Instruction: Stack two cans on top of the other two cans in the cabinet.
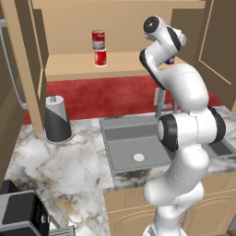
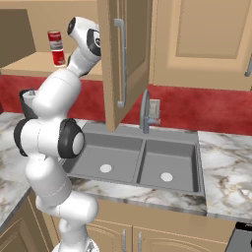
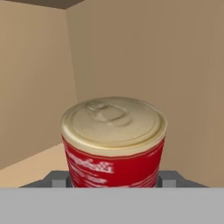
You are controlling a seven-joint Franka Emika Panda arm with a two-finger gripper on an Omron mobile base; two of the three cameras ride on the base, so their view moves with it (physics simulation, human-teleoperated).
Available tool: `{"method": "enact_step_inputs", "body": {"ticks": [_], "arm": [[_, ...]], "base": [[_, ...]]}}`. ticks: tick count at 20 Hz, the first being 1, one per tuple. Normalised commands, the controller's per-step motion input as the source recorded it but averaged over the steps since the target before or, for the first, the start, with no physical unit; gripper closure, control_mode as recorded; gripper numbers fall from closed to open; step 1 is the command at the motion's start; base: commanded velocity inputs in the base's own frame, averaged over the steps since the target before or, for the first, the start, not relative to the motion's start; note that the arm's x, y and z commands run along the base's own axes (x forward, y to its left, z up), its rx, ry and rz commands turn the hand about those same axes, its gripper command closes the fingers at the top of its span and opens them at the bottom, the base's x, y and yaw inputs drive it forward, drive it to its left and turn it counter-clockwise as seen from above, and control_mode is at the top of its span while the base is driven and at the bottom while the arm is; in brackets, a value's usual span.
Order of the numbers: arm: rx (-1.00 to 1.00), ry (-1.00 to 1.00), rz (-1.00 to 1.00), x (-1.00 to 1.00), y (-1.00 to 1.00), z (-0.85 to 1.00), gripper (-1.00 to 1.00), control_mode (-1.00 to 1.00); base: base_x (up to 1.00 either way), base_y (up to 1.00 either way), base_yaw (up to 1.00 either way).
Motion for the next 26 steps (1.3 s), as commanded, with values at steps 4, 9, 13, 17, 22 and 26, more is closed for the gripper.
{"method": "enact_step_inputs", "body": {"ticks": [4, 9, 13, 17, 22, 26], "arm": [[0.0, 0.0, 0.0, -0.04, 0.0, -0.12, 1.0, -1.0], [0.0, 0.0, 0.0, 0.0, 0.0, -0.12, -1.0, -1.0], [0.01, 0.0, 0.0, 0.0, -0.01, -0.08, -1.0, -1.0], [0.0, -0.01, 0.0, 0.0, -0.05, -0.02, -1.0, -1.0], [0.0, -0.03, 0.0, -0.01, -0.01, -0.07, -1.0, -1.0], [0.01, -0.06, 0.0, -0.14, 0.0, -0.13, -1.0, -1.0]], "base": [[0.0, 0.0, 0.0], [0.0, 0.0, 0.0], [0.0, 0.0, 0.0], [0.0, 0.0, 0.0], [0.0, 0.0, 0.0], [0.0, 0.0, 0.0]]}}
